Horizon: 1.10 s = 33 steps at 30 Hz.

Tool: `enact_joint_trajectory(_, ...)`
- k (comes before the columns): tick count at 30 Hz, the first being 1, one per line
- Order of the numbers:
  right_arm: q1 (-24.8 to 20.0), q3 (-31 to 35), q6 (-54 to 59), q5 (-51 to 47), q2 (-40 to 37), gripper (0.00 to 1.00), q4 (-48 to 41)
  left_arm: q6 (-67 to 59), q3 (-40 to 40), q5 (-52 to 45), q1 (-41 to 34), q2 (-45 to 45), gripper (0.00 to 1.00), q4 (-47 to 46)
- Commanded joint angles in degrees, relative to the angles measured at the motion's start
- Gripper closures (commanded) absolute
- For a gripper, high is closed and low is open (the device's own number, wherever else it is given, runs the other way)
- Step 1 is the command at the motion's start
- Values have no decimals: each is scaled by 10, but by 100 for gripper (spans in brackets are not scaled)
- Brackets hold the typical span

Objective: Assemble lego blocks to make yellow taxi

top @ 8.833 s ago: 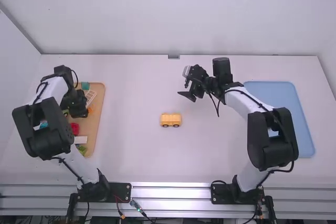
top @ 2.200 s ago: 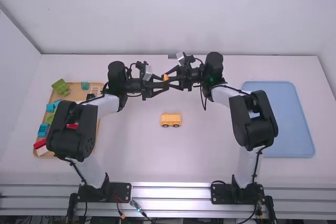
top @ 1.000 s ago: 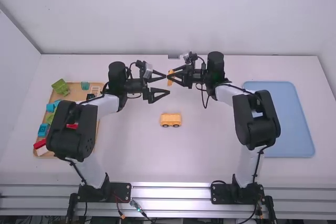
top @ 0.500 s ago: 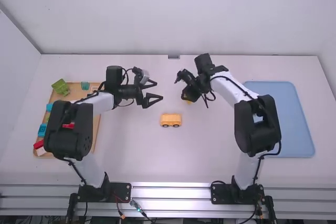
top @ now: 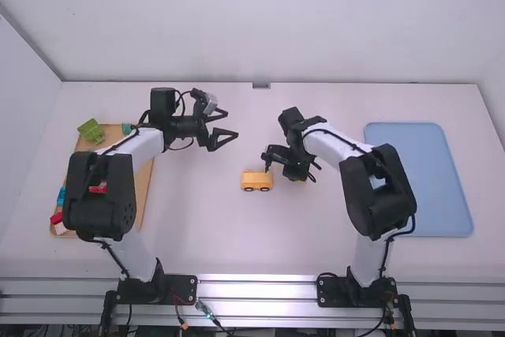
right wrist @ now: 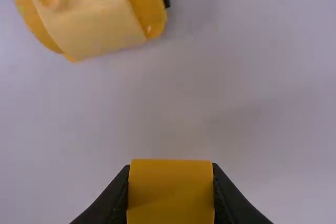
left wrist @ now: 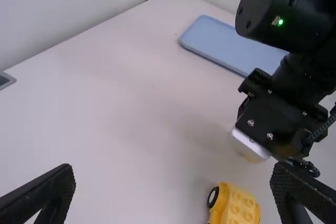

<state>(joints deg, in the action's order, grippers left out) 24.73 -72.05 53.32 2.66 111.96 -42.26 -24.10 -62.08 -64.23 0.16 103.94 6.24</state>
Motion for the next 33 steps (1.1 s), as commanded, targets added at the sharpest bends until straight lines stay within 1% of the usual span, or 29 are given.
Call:
enact_joint_trajectory(1,0,19,25,-3,2,80,5,-13,-9,-8,2,3,1,-2)
enact_joint_trajectory(7,0,43,42,11,2,77,40,-12,-9,-9,3,3,1,-1)
enact_joint_trajectory(8,0,47,42,12,2,74,47,-12,-9,-9,4,3,1,-1)
enact_joint_trajectory(9,0,50,42,18,2,57,50,-12,-9,-8,4,3,1,-2)
enact_joint_trajectory(10,0,51,42,19,2,35,51,-12,-9,-9,4,3,1,-3)
enact_joint_trajectory(11,0,53,41,19,2,19,56,-12,-9,-9,2,3,1,-2)
enact_joint_trajectory(12,0,54,42,16,2,6,63,-11,-9,-8,0,3,1,-3)
enact_joint_trajectory(13,0,54,39,16,2,1,71,-10,-9,-9,0,3,1,-3)
enact_joint_trajectory(18,-3,31,31,21,-1,1,84,-13,-9,-8,0,3,1,-3)
enact_joint_trajectory(20,-13,13,31,53,-15,1,59,-12,-9,-8,2,3,1,-4)
enact_joint_trajectory(22,-28,7,49,105,-37,1,34,-13,-9,-8,1,3,1,-8)
enact_joint_trajectory(24,-54,9,92,188,-62,1,14,-13,-9,-8,2,3,1,-14)
enact_joint_trajectory(25,-60,10,101,204,-65,1,12,-14,-9,-7,2,3,1,-16)
enact_joint_trajectory(26,-84,14,132,261,-75,1,9,-34,-9,-9,1,3,1,-27)
enact_joint_trajectory(27,-109,22,155,308,-81,1,12,-80,-9,-14,1,3,1,-47)
enact_joint_trajectory(29,-135,34,174,356,-83,1,21,-138,-9,-25,-1,3,1,-74)
enact_joint_trajectory(30,-162,51,186,403,-82,1,35,-194,-9,-35,-6,3,1,-106)
enact_joint_trajectory(32,-176,64,192,422,-82,1,44,-220,-9,-39,-6,3,0,-120)
enact_joint_trajectory(33,-197,91,189,452,-82,1,75,-252,-8,-43,-6,3,1,-141)
